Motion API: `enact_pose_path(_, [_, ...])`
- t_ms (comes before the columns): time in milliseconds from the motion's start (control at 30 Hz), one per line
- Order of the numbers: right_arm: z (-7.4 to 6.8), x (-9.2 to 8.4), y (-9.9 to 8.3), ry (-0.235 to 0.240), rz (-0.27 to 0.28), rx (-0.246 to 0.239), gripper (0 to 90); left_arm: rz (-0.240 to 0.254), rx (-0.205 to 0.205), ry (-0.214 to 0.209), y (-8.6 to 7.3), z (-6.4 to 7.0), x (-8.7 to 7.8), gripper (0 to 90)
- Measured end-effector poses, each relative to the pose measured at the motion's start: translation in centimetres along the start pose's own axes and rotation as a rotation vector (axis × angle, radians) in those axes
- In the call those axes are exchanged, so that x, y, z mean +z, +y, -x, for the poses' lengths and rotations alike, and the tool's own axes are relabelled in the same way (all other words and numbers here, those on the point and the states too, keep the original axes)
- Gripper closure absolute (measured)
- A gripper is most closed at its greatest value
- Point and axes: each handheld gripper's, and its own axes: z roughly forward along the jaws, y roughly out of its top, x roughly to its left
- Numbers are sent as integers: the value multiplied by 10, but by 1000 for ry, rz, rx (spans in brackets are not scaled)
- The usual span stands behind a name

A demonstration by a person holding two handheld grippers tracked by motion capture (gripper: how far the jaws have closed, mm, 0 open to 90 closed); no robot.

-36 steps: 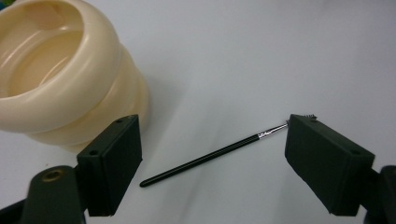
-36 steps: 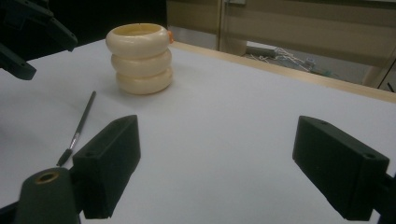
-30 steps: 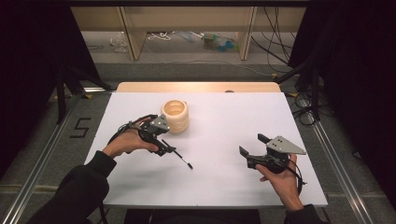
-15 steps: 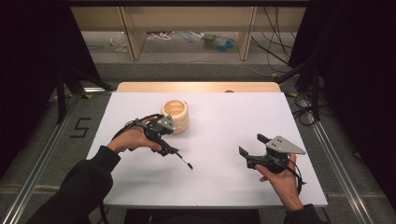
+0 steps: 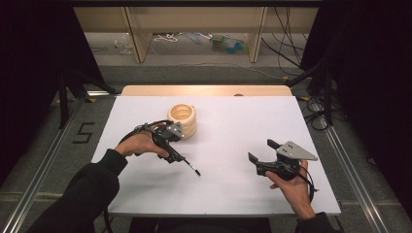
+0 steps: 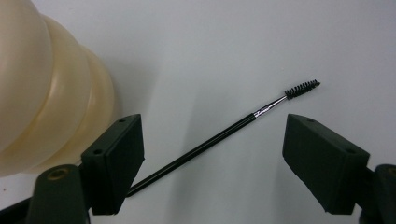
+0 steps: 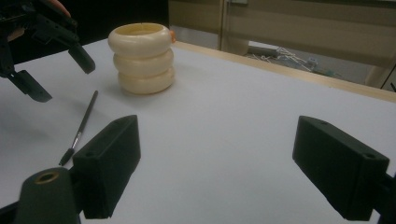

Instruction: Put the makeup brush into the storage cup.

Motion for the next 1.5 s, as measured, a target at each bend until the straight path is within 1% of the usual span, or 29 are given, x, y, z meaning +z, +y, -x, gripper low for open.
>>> enact_pose_path(33, [0,0,0,-2,-3,1,163,-26,24,1,0,-2,-1,208])
enact_pose_path(67, [0,-1,0,-12,-17,-5,163,-28,16,-2,0,-2,0,213])
enact_pose_path(100, [0,0,0,-3,-5,-2,163,-27,20,-3,1,-2,1,212])
enact_pose_path(167, [0,0,0,1,0,-2,163,-37,23,-9,2,-2,2,213])
enact_pose_path(233, [0,0,0,1,-2,-2,163,-53,41,-5,4,-3,2,214])
enact_pose_path(267, [0,-1,0,-10,-17,-8,163,-57,43,-3,5,-3,2,213])
enact_pose_path(333, [0,-1,0,-7,-15,-5,164,-58,46,-16,6,-3,3,214])
enact_pose_path(367, [1,0,0,-10,8,-21,163,-63,48,-18,6,-3,4,215])
enact_pose_path(400, [1,0,0,-10,9,-21,163,-67,51,-19,6,-3,5,215])
enact_pose_path(433, [1,0,0,-6,6,-15,164,-86,67,-22,5,-4,5,216])
enact_pose_path(467, [2,1,0,-11,10,-25,163,-83,57,-20,5,-3,7,217])
enact_pose_path(500, [0,-1,0,-11,-14,-10,163,-96,73,-23,4,-4,8,216])
enact_pose_path(600, [0,0,0,-9,-17,-10,163,-103,70,-29,5,-5,10,217])
enact_pose_path(700, [0,0,0,-10,-15,-12,163,-119,92,-30,7,-5,12,219])
enact_pose_path(733, [0,0,0,-10,-15,-12,163,-114,72,-35,8,-4,12,219])
enact_pose_path(767, [0,0,0,-10,-16,-13,163,-119,90,-37,9,-4,12,219])
enact_pose_path(833, [0,-1,0,-9,-19,-10,164,-115,74,-46,9,-3,14,220])
enact_pose_path(867, [0,-1,0,-9,-18,-10,164,-131,95,-48,9,-4,15,220])
enact_pose_path(900, [0,0,0,-9,-17,-12,164,-156,104,-54,9,-5,16,221])
enact_pose_path(933, [0,0,0,-5,-19,-11,164,-143,88,-50,8,-4,19,222])
enact_pose_path(1000, [0,0,0,-5,-19,-11,164,-162,88,-58,7,-5,21,223])
enact_pose_path(1100, [0,0,0,-9,-18,-13,164,-166,80,-69,7,-6,24,229])
enact_pose_path(1167, [1,0,0,-5,-26,-12,164,-176,89,-72,7,-6,24,231])
enact_pose_path(1233, [0,0,0,-5,-26,-12,164,-192,108,-76,8,-6,25,235])
enact_pose_path(1267, [0,0,0,-5,-26,-12,164,-192,103,-76,9,-4,26,237])
enact_pose_path(1333, [0,0,0,-4,-27,-13,164,-220,139,-77,11,-5,26,238])
enact_pose_path(1367, [0,0,0,-3,-27,-12,164,-216,134,-79,13,-5,26,239])
enact_pose_path(1400, [0,0,0,-3,-27,-12,164,-200,118,-80,13,-4,28,241])
enact_pose_path(1500, [0,0,0,-1,-24,-10,164,-232,146,-90,15,-5,30,255])
